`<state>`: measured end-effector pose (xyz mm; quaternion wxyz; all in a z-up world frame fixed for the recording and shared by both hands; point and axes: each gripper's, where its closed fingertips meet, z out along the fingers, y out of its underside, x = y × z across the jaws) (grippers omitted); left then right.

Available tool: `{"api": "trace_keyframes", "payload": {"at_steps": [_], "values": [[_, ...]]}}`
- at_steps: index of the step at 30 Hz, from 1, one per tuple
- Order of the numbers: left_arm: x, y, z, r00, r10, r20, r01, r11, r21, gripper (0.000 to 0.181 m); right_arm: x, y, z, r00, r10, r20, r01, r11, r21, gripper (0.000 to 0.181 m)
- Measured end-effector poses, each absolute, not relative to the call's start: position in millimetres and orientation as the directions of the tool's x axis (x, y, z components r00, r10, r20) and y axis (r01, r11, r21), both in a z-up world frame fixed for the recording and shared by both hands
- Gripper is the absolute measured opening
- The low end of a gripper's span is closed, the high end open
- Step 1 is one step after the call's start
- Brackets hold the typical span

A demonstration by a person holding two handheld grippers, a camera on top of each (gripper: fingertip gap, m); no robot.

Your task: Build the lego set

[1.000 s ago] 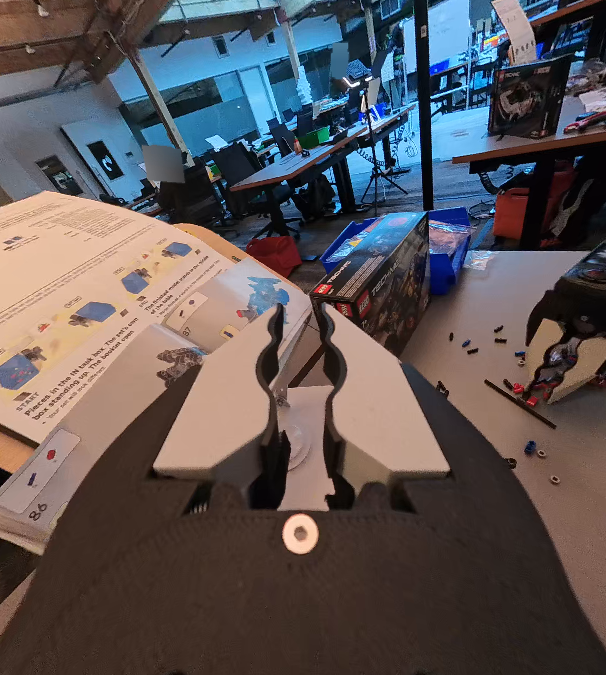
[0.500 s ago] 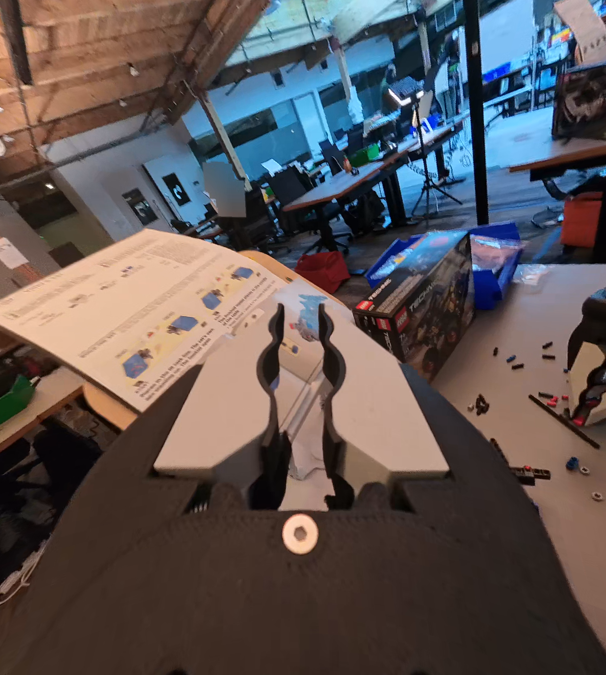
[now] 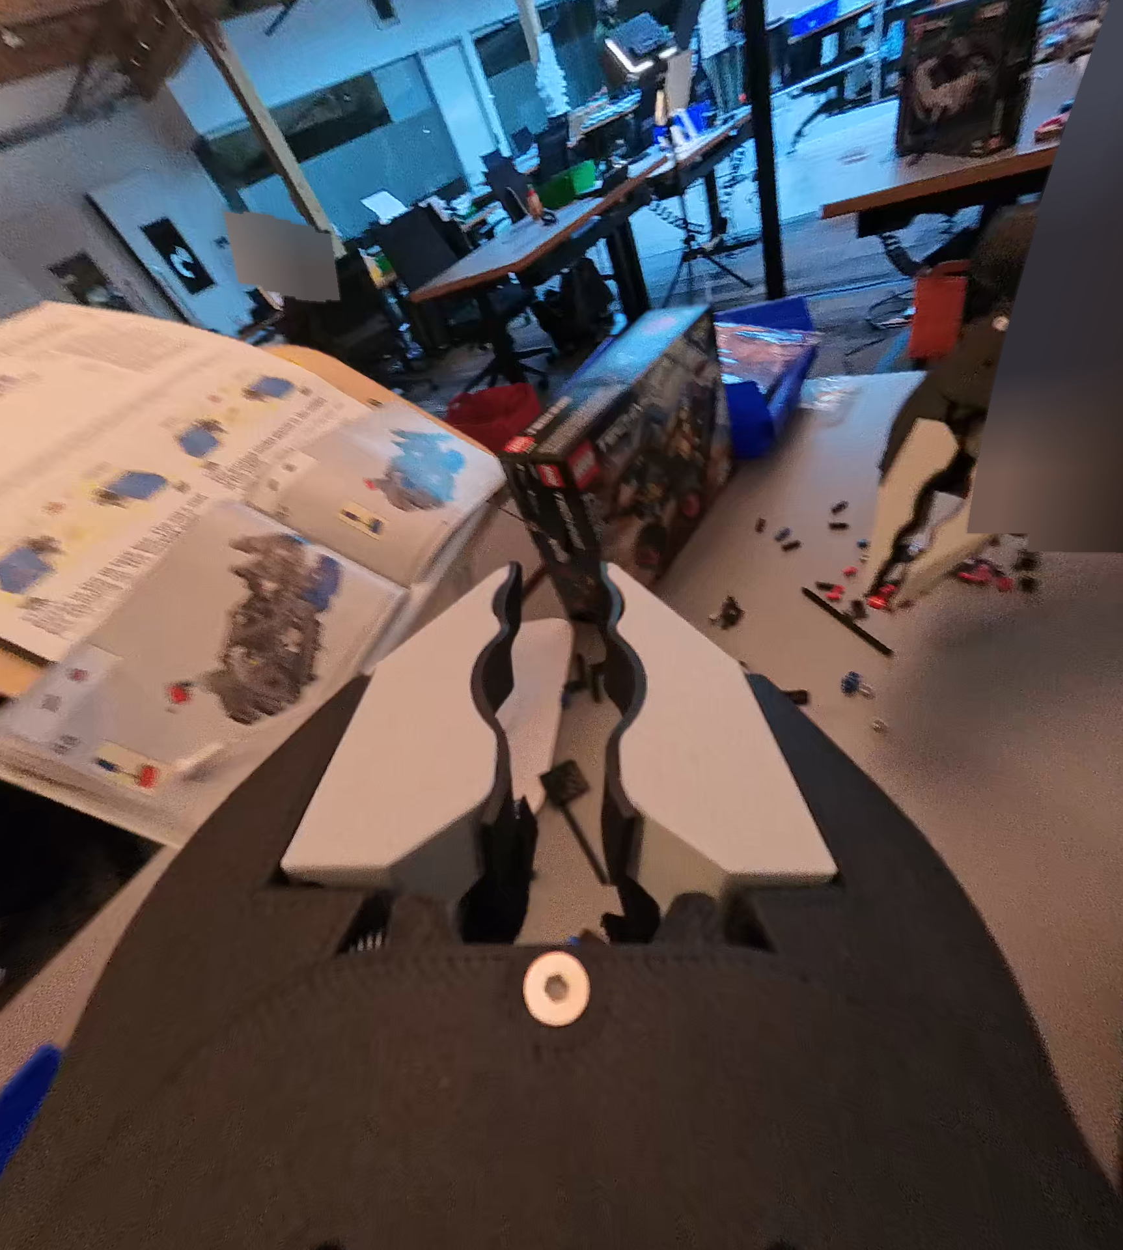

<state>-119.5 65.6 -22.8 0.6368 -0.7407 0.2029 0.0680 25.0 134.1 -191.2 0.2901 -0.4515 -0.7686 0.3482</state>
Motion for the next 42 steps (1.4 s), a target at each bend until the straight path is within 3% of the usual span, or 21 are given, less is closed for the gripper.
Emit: {"api": "trace_keyframes", "payload": {"at_steps": [5,16,29,35,42], "values": [[-89,60,-79,0.892,-0.319,-0.319,-0.369,-0.106,-0.924,0.020,4,97,-173,-0.476,0.869,0.133,0.388,0.343,-0.855,0.006],[-38,69,-169,0.741,-0.523,-0.422,-0.561,-0.136,-0.817,0.022,-14,77,-189,-0.518,0.853,-0.057,0.369,0.163,-0.915,0.006],[-71,55,-177,0.763,-0.469,-0.444,-0.589,-0.220,-0.778,0.027,-16,70,-207,-0.532,0.845,-0.046,0.394,0.199,-0.897,0.006],[-72,50,-175,0.783,-0.488,-0.386,-0.535,-0.211,-0.818,0.031,-14,72,-210,-0.530,0.846,-0.049,0.404,0.201,-0.893,0.006],[-51,53,-197,0.716,-0.558,-0.420,-0.619,-0.229,-0.751,0.034,-13,69,-218,-0.543,0.839,-0.028,0.421,0.244,-0.874,0.006]]}}
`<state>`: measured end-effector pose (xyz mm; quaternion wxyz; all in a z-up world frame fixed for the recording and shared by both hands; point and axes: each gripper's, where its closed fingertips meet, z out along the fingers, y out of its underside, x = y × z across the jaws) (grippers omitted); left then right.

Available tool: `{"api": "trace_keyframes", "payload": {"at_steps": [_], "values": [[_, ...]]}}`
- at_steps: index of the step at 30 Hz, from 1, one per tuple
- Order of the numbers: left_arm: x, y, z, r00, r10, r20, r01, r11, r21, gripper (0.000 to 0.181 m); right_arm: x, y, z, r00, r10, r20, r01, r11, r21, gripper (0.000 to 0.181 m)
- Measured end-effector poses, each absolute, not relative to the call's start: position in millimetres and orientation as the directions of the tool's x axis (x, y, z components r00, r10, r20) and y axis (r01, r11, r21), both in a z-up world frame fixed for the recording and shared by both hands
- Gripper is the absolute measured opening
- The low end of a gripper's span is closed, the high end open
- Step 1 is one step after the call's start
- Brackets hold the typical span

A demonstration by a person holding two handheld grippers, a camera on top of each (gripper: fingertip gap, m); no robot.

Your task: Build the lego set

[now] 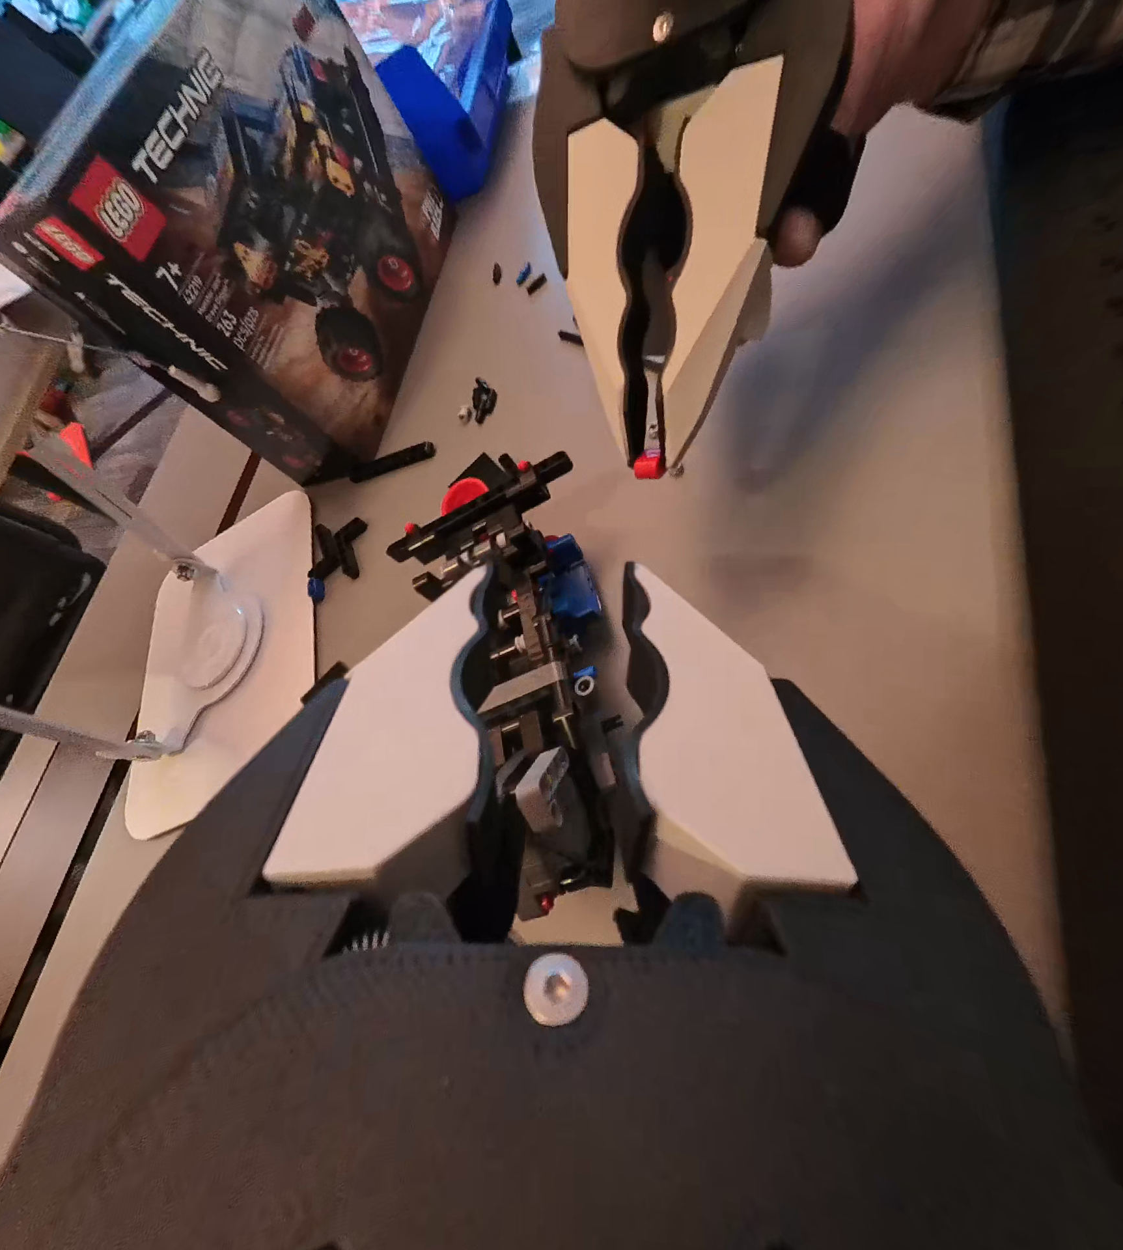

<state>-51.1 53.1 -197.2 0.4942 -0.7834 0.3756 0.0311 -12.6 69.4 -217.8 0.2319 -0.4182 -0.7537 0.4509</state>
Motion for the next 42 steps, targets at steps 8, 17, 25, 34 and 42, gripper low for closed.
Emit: {"api": "trace_keyframes", "payload": {"at_steps": [8,17,25,34,42], "values": [[-61,51,-183,0.758,-0.521,-0.391,-0.557,-0.208,-0.804,0.037,-12,67,-221,-0.550,0.835,-0.026,0.424,0.252,-0.870,0.006],[-23,62,-206,0.663,-0.601,-0.447,-0.651,-0.166,-0.741,0.034,-11,63,-210,-0.559,0.827,-0.053,0.395,0.209,-0.894,0.006],[-5,67,-208,0.617,-0.608,-0.500,-0.685,-0.103,-0.721,0.026,-9,58,-205,-0.576,0.811,-0.102,0.391,0.164,-0.906,0.006],[-2,65,-210,0.577,-0.614,-0.538,-0.728,-0.089,-0.680,0.011,-7,53,-199,-0.601,0.784,-0.154,0.385,0.116,-0.915,0.006],[11,33,-218,0.559,-0.623,-0.548,-0.771,-0.146,-0.620,0.011,6,37,-215,-0.668,0.726,-0.161,0.423,0.193,-0.885,0.006]]}}
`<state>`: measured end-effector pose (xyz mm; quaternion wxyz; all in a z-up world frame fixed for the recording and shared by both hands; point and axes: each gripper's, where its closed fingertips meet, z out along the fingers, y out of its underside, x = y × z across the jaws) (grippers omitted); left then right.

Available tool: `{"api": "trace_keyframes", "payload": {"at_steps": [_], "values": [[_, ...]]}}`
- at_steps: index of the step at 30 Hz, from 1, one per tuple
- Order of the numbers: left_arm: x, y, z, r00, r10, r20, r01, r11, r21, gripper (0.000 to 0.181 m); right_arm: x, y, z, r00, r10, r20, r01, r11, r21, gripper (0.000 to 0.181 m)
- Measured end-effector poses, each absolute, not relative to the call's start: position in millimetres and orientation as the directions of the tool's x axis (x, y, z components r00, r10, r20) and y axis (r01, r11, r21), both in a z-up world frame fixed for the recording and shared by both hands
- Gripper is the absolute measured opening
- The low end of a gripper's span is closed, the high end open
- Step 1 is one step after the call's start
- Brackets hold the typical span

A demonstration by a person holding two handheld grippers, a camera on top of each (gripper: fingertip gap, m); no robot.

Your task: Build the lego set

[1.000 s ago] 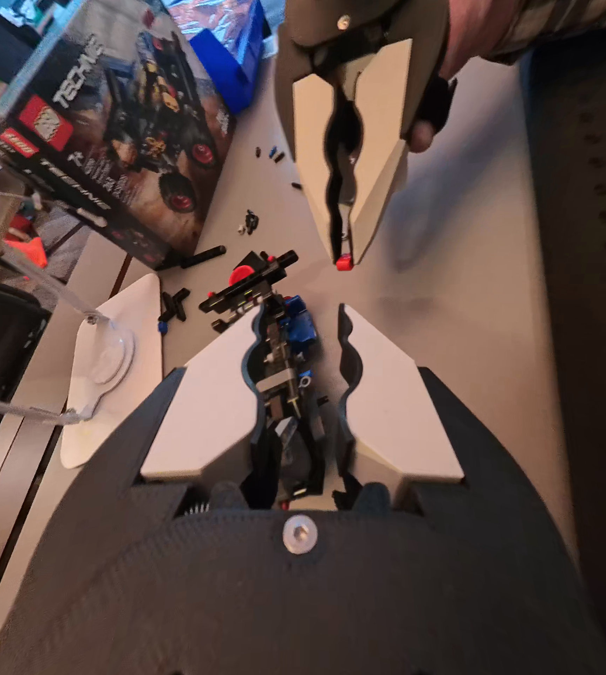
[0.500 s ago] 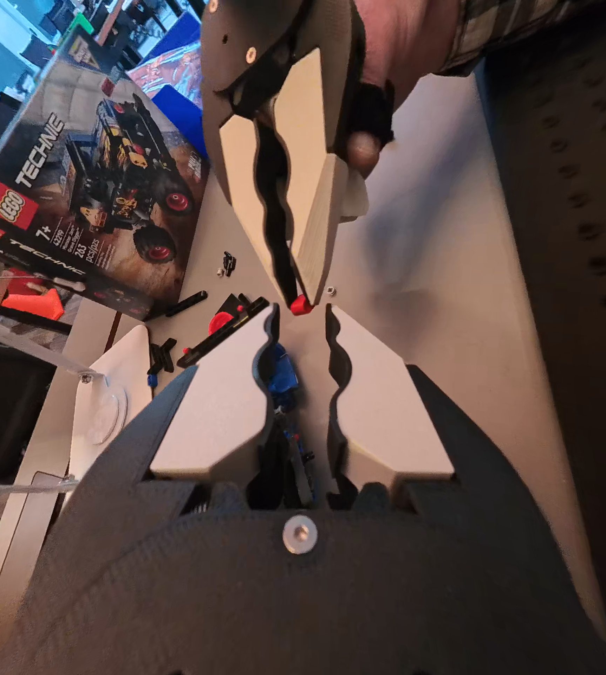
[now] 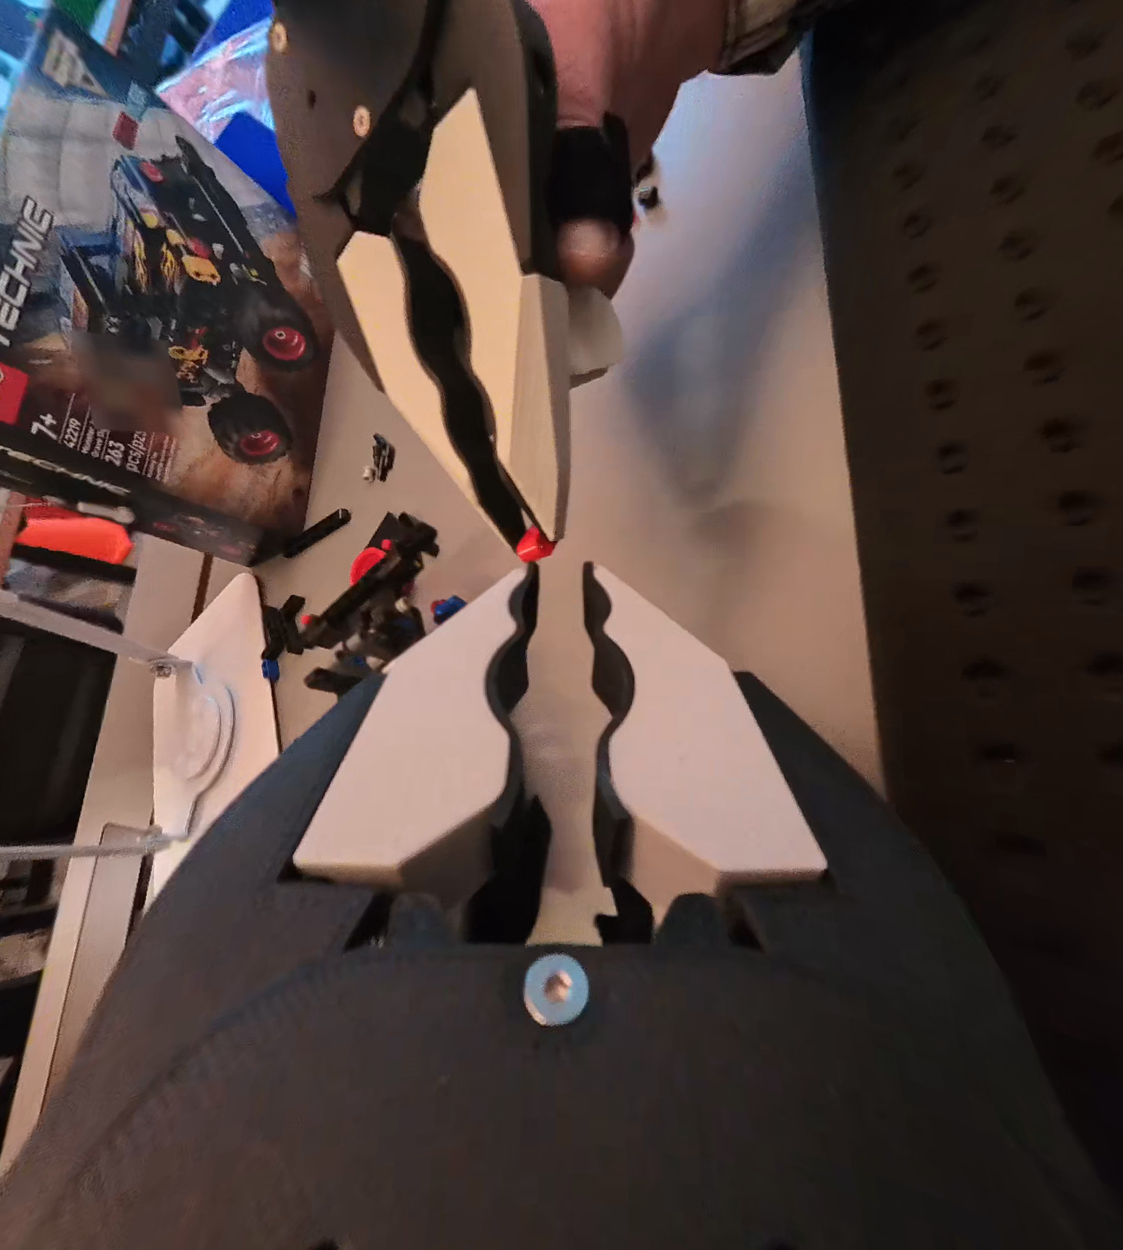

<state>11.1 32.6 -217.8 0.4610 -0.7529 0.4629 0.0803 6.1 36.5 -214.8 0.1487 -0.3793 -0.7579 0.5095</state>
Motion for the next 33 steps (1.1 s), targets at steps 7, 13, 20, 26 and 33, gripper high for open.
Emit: {"api": "trace_keyframes", "payload": {"at_steps": [7,13,20,26,33], "values": [[16,25,-226,0.589,-0.482,-0.649,-0.781,-0.132,-0.611,0.016,10,19,-228,-0.692,0.686,-0.227,0.477,0.197,-0.857,0.006],[17,29,-226,0.578,-0.444,-0.684,-0.792,-0.107,-0.600,0.011,7,23,-227,-0.661,0.686,-0.303,0.513,0.119,-0.850,0.006],[14,30,-215,0.623,-0.408,-0.667,-0.754,-0.087,-0.651,0.008,4,25,-215,-0.648,0.653,-0.393,0.517,-0.003,-0.856,0.006],[9,32,-211,0.623,-0.378,-0.685,-0.759,-0.081,-0.646,0.011,4,27,-207,-0.645,0.617,-0.452,0.524,-0.073,-0.848,0.006],[8,34,-210,0.612,-0.356,-0.706,-0.773,-0.078,-0.630,0.007,4,27,-207,-0.640,0.604,-0.476,0.536,-0.093,-0.839,0.006]]}}
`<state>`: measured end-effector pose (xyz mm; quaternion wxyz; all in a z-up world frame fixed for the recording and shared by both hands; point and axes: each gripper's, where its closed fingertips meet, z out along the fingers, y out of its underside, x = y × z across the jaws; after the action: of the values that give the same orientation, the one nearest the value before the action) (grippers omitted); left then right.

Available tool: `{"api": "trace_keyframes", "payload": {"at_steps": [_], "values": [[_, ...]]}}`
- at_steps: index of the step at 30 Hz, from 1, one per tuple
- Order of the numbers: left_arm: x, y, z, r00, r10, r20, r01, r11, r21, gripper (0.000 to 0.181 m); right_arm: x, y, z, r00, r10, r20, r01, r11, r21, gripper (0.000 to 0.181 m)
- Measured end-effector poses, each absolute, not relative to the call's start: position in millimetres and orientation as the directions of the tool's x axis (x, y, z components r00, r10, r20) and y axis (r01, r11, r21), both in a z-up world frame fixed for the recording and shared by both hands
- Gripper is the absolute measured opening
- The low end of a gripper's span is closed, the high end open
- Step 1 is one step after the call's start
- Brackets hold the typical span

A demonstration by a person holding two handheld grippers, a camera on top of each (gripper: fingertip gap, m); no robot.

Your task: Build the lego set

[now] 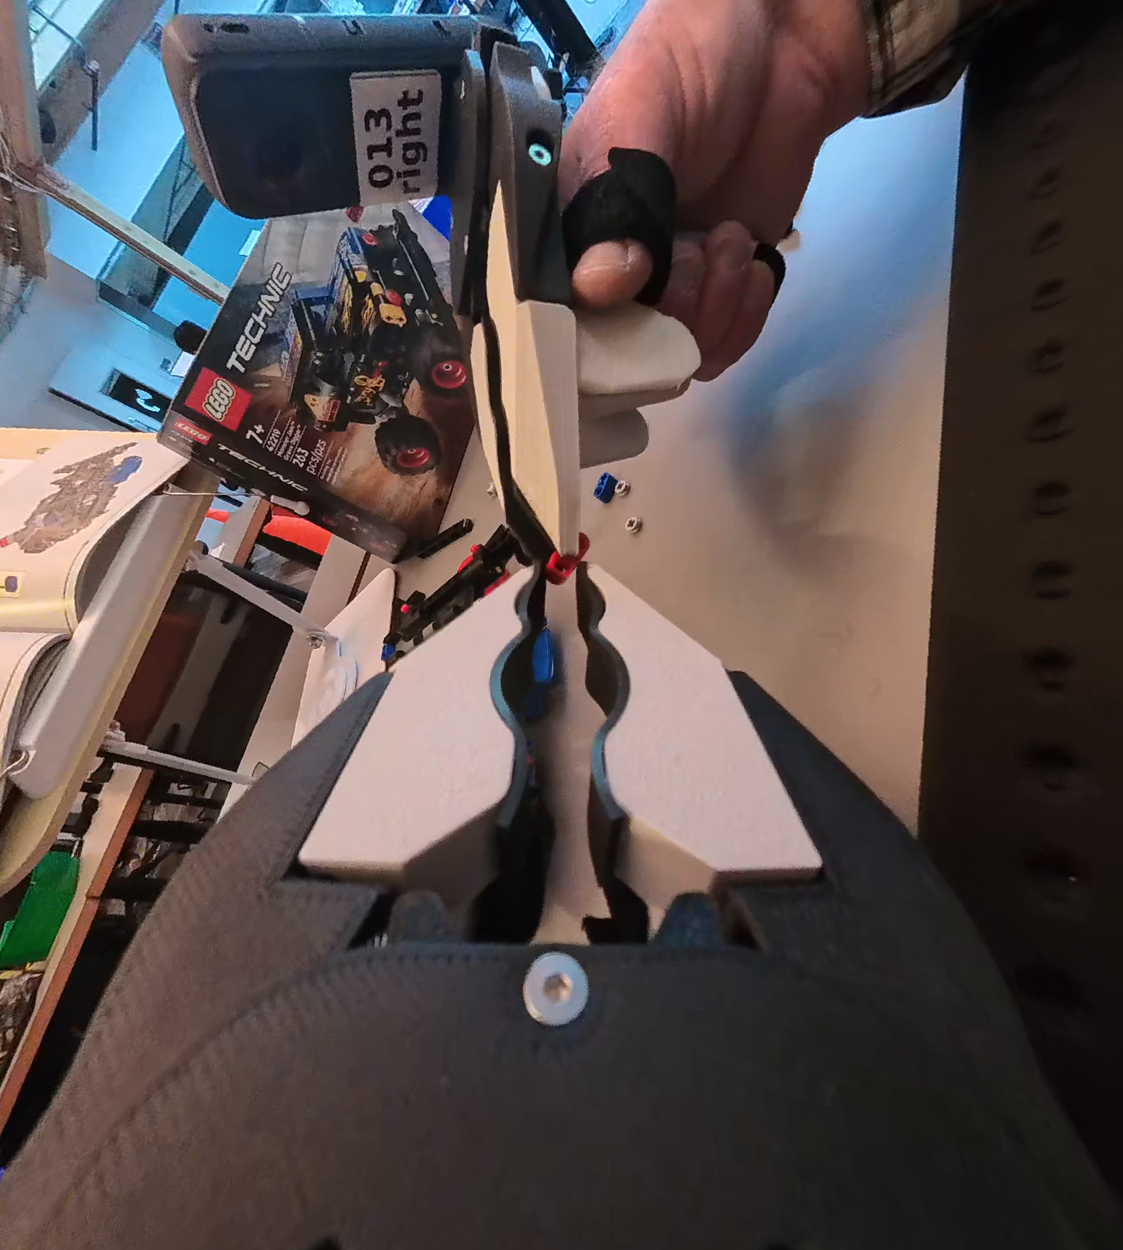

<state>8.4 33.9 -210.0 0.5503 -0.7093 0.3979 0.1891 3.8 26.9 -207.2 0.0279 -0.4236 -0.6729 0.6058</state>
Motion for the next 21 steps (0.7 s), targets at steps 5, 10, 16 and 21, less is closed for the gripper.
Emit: {"api": "trace_keyframes", "payload": {"at_steps": [5,10,16,21], "values": [[5,35,-209,0.624,-0.339,-0.704,-0.766,-0.090,-0.636,0.006,1,29,-205,-0.635,0.630,-0.447,0.511,-0.091,-0.855,0.007],[-1,37,-206,0.648,-0.309,-0.696,-0.751,-0.106,-0.652,0.005,-3,33,-202,-0.618,0.648,-0.446,0.499,-0.115,-0.859,0.007],[-10,38,-204,0.677,-0.286,-0.678,-0.729,-0.133,-0.672,0.005,-7,41,-196,-0.599,0.681,-0.421,0.465,-0.133,-0.875,0.007],[-13,39,-203,0.708,-0.278,-0.649,-0.699,-0.142,-0.701,0.005,-10,50,-199,-0.569,0.746,-0.345,0.440,-0.078,-0.895,0.009]]}}
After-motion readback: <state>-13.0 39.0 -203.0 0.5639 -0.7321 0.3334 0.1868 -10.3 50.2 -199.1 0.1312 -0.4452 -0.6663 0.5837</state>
